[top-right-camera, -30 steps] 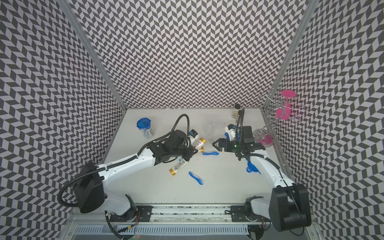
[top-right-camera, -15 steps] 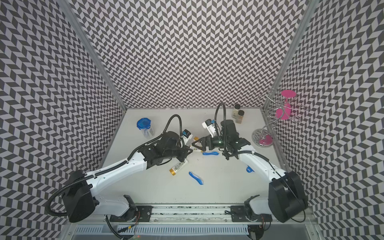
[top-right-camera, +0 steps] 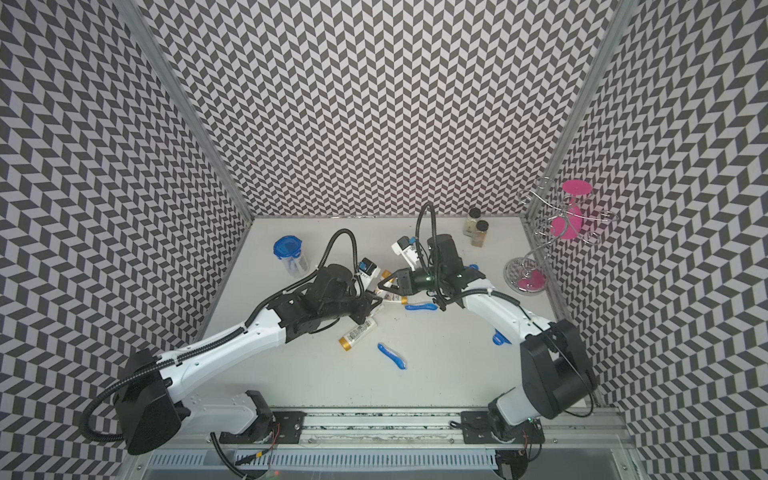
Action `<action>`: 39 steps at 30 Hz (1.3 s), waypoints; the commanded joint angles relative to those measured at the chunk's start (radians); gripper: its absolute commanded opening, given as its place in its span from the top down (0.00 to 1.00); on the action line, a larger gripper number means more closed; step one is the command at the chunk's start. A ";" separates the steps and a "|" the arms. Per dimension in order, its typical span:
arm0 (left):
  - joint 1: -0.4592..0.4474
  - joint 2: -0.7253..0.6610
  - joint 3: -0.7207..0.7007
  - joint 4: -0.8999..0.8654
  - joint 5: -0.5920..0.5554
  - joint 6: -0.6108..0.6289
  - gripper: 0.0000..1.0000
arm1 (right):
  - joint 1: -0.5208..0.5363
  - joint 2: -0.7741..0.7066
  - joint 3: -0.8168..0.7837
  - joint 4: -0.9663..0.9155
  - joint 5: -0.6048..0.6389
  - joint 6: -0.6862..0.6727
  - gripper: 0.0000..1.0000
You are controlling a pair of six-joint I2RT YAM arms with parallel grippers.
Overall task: Pack away toiletry kits
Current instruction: Pick up the toiletry item from the center of the board, then place the toiletry item into the container.
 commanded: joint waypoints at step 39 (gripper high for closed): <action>0.475 -0.249 -0.180 -0.185 0.300 -0.186 0.08 | 0.152 0.450 0.520 -0.014 0.556 -0.194 0.83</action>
